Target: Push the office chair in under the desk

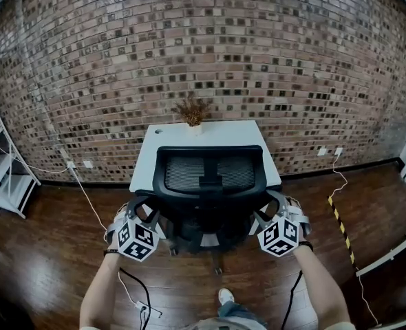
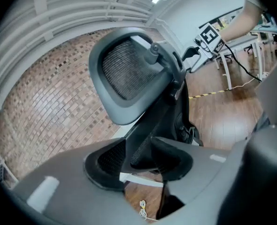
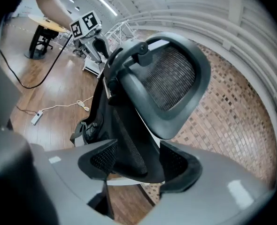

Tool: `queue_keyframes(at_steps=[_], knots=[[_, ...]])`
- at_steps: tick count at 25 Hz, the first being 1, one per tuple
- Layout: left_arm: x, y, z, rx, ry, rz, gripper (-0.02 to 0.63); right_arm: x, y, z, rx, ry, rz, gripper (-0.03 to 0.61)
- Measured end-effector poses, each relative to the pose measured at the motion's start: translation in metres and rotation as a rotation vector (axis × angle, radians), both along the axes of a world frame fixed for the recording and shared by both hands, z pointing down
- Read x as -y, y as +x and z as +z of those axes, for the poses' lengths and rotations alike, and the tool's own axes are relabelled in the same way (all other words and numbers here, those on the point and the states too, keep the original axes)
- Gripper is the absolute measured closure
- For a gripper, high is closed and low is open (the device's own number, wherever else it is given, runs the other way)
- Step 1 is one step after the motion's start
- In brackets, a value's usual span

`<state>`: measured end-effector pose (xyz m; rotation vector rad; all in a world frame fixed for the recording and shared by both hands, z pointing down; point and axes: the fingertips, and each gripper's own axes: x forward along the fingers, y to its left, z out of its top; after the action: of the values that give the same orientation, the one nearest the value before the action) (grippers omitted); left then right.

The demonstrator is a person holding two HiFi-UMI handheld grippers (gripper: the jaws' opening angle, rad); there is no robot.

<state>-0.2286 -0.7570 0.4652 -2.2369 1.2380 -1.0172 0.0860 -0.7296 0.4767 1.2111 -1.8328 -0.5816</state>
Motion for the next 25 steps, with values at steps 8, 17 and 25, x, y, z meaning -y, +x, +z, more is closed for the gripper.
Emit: queue_keyframes(at_steps=[8,17,25], knots=[[-0.064,0.025,-0.023,-0.266,0.024,0.02,0.531,-0.058,-0.043,-0.018,0.19,0.023,0.008,0.35],[-0.141,0.077,-0.045,-0.587,0.006,0.101,0.597,-0.122,-0.102,-0.05,0.514,0.048,-0.032,0.414],[-0.188,0.113,-0.051,-0.82,-0.061,0.13,0.597,-0.17,-0.136,-0.069,0.809,0.053,-0.105,0.578]])
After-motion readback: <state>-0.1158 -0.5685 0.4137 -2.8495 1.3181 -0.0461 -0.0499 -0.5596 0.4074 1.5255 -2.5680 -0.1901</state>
